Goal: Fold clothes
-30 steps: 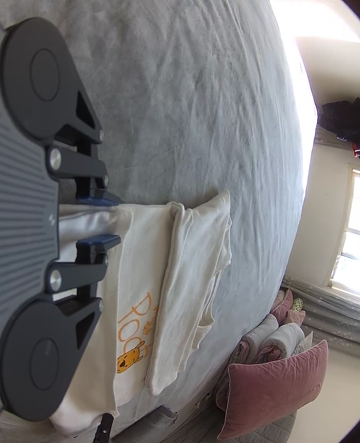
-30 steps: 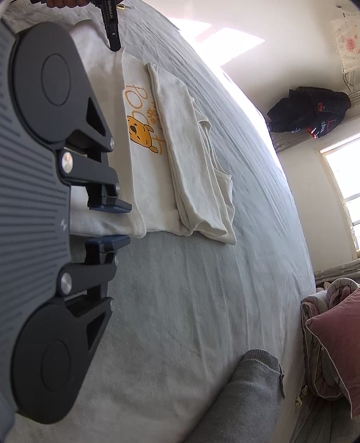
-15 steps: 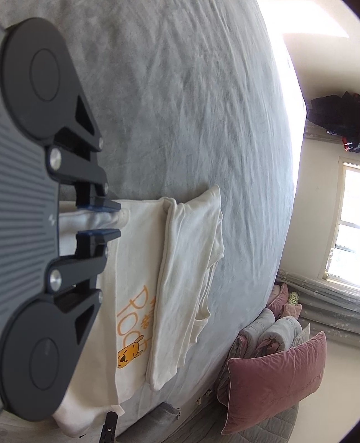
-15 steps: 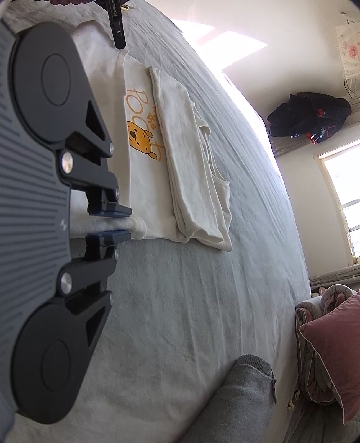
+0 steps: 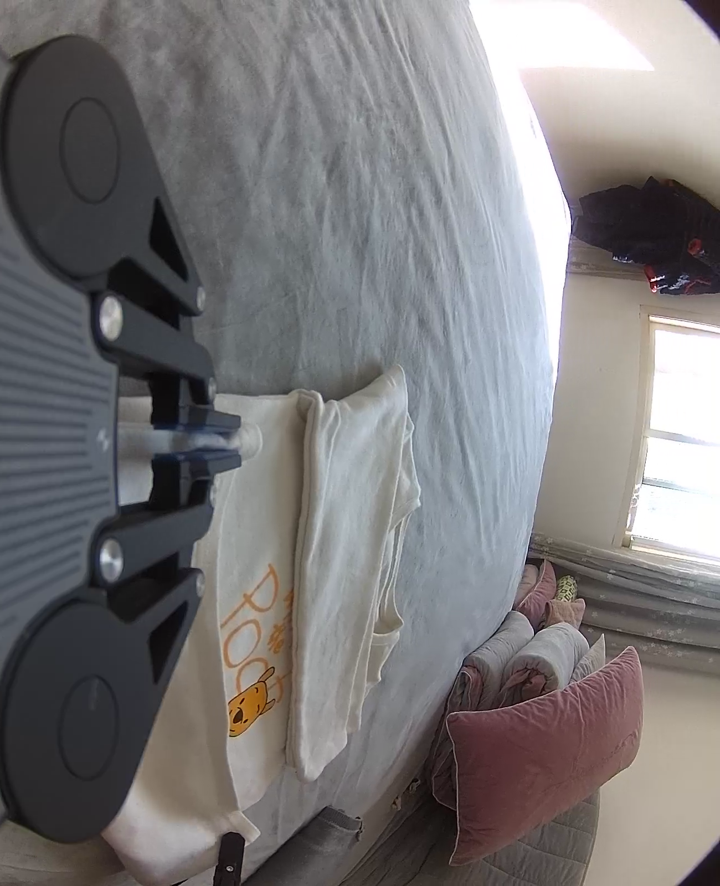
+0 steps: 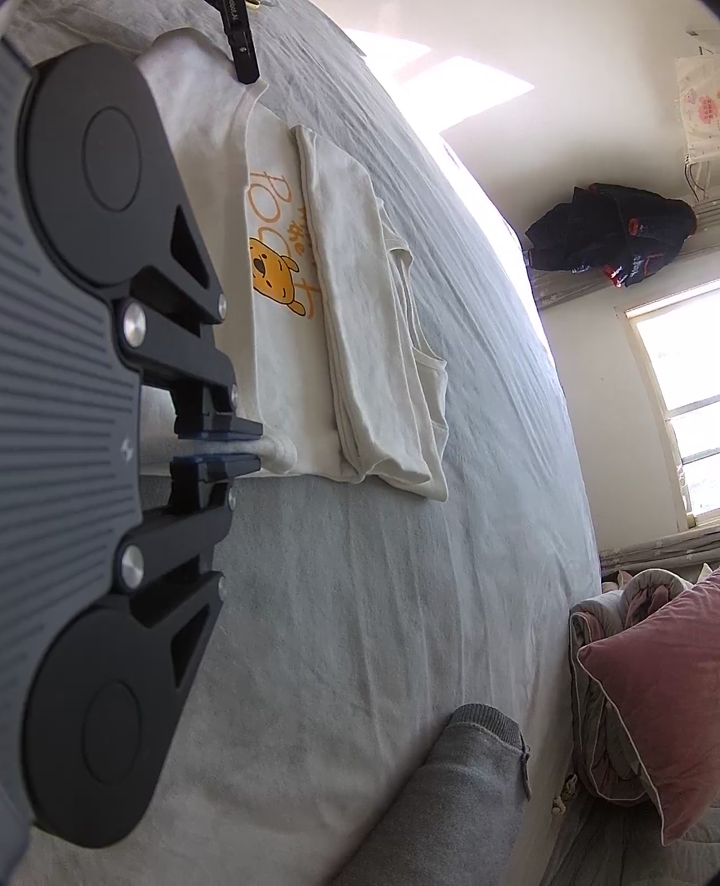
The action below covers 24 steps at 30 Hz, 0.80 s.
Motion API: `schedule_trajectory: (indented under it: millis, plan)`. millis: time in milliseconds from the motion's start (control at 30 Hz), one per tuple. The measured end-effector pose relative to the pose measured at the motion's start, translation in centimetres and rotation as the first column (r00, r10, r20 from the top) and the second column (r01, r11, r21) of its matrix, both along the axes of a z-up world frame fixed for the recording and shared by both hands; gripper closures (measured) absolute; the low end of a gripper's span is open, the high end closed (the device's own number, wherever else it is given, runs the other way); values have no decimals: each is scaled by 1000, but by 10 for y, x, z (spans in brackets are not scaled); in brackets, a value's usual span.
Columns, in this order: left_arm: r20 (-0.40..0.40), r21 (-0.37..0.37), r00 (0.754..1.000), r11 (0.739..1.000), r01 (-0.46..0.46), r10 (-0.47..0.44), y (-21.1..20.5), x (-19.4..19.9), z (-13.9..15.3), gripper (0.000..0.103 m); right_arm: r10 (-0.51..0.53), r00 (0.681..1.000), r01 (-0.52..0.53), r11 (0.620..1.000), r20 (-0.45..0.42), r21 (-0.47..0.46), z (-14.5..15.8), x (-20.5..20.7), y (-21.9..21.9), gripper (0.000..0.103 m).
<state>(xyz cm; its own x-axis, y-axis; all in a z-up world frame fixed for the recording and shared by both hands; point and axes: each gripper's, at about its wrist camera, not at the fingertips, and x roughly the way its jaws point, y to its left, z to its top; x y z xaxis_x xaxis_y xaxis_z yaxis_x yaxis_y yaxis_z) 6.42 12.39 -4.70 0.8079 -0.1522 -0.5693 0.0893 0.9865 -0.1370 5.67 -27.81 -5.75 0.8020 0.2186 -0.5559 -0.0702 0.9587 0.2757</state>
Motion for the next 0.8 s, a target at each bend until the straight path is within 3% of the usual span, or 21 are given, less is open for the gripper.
schedule_trajectory:
  millis: [133,267,567,700,800]
  plan:
    - [97,1,995,1000,-18,18,1,-1,19,97,-15,998,15,1000,58,-11,16,4,-1,98]
    - [118,3,992,999,-43,43,1,17,29,97,-37,996,39,999,79,-20,22,22,0,98]
    - [14,125,997,990,-72,71,-14,59,-18,97,-60,998,60,995,5,-80,-12,68,7,98]
    - [1,182,999,982,-54,55,-18,58,-32,93,-74,997,70,993,-36,-96,-28,73,6,97]
    - [-6,172,997,983,-73,75,-14,56,-22,83,-85,996,81,992,-41,-100,-20,70,4,83]
